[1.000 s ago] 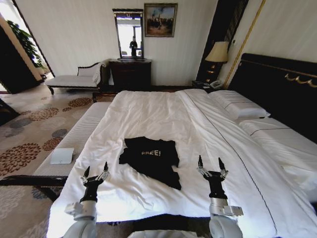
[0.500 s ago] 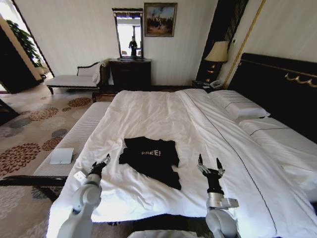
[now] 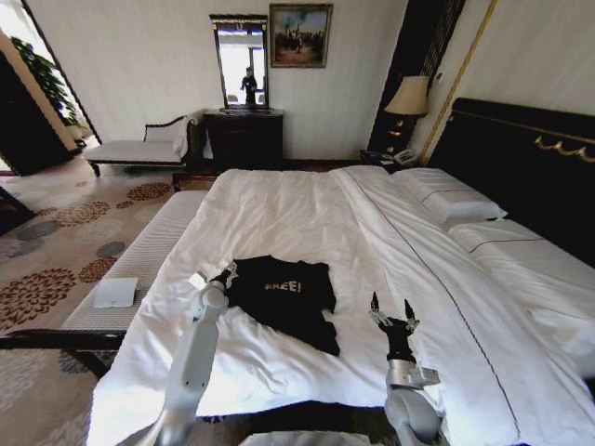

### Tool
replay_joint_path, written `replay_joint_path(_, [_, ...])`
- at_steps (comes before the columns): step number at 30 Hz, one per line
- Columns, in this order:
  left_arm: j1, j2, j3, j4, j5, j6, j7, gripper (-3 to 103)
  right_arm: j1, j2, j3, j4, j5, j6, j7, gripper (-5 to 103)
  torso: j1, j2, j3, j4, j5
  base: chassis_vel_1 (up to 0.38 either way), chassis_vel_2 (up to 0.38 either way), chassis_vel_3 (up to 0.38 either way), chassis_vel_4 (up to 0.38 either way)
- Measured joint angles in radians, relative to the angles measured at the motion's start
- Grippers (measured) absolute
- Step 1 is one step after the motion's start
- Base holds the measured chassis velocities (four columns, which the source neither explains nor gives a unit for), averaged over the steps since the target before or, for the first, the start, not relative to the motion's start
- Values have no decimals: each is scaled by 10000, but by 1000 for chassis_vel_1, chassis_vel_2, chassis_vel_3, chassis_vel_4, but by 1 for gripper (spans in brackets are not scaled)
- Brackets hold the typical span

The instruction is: Fold the clothes on the bed.

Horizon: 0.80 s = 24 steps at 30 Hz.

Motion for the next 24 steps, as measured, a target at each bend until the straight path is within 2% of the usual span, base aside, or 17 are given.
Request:
replay_joint_path(4, [-944, -226, -80, 1322, 147, 20, -189, 100, -55, -20, 53, -18, -1, 64, 1, 100, 0, 0, 0, -1, 0, 0, 0, 0, 0])
replay_joint_path(8, [-1443, -297, -180, 2250, 333, -89, -65, 100, -104, -23, 60, -22, -16, 126, -8, 100, 0, 0, -1, 0, -1, 0, 0, 0, 0])
replay_joint_path(13, [-1780, -368, -296, 2826, 372, -419, 342, 100, -188, -8, 58, -21, -72, 195, -31, 100, 0, 1, -1, 0, -1, 0, 0, 0, 0])
replay_joint_path(17, [-1950, -394, -325, 3094, 353, -460, 413, 102, -271, 6, 58, -9, -141, 249, -43, 100, -2, 1, -1, 0, -1, 0, 0, 0, 0])
replay_joint_path(19, [-2095, -401, -328, 3378, 346, -489, 461, 97, -331, 16, 58, 12, -203, 284, -53, 100, -2, 2, -2, 0, -1, 0, 0, 0, 0])
replay_joint_path(24, [-2270, -416, -273, 3825, 398, -612, 575, 91, -383, 35, 71, 47, -298, 328, -63, 100, -1, 2, -1, 0, -2, 0, 0, 0, 0])
